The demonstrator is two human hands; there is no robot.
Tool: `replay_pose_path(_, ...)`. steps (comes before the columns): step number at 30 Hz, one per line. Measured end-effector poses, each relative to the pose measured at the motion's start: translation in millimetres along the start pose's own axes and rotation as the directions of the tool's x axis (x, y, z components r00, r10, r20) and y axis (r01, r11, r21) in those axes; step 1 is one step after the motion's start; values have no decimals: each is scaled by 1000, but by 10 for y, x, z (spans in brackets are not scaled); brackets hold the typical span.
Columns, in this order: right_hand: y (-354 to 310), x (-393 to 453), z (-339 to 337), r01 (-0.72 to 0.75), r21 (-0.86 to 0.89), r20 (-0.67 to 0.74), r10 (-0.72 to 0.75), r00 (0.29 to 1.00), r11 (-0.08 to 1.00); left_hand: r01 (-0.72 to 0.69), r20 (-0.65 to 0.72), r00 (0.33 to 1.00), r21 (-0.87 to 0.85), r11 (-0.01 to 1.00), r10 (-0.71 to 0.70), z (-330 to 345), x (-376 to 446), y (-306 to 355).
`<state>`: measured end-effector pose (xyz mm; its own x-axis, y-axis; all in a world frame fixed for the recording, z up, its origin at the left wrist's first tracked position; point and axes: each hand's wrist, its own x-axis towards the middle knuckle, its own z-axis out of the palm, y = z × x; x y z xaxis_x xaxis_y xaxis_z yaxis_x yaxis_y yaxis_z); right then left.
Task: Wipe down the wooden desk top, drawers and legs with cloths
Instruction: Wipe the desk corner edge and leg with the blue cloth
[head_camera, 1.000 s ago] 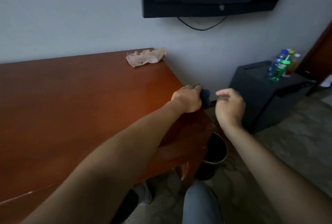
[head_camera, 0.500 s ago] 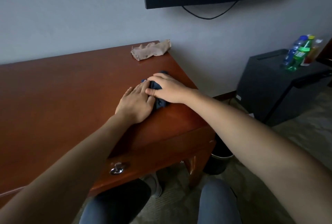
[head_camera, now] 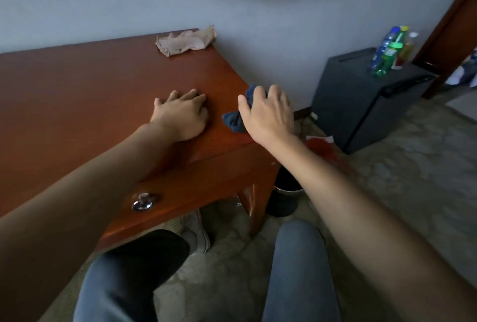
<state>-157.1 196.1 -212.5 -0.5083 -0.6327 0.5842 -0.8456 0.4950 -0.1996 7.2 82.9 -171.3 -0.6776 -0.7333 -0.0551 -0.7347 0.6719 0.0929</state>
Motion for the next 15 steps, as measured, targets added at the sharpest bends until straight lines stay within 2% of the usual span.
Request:
replay_pose_path(2, 119, -296, -133, -78, 20, -61, 79, 995, 997, -66, 83, 994, -33, 997, 68, 26, -239, 380)
replay_pose_path(4, 154, -566, -234, -150, 98, -142, 163, 976, 984, -147, 108, 984, 6, 989, 145, 123, -428, 646)
replay_pose_path(6, 187, -818, -294, -225, 253, -111, 259, 959, 941, -182, 78, 981, 82, 980, 176, 214, -527, 714)
replay_pose_path(8, 311, -1066, -245, -252, 290, 0, 263, 965, 923, -211, 9, 977, 185, 960, 214, 300, -608, 698)
replay_pose_path(10, 483, -1366, -93, -322, 249, 192, 279, 941, 914, -226, -87, 961, 307, 924, 264, 445, -735, 705)
replay_pose_path(11, 563, -1534, 9, -425, 257, 314, 341, 886, 868, -225, -155, 944, 345, 911, 292, 531, -812, 710)
replay_pose_path(13, 691, -1854, 186, -647, 300, 492, 467, 735, 701, -249, -327, 873, 340, 907, 362, 746, -981, 704)
replay_pose_path(14, 745, -1974, 269, -710, 320, 546, 490, 680, 627, -313, -417, 814, 274, 909, 405, 888, -1075, 694)
replay_pose_path(15, 785, -2070, 356, -738, 356, 585, 479, 654, 573, -415, -493, 746, 182, 891, 448, 1094, -1184, 672)
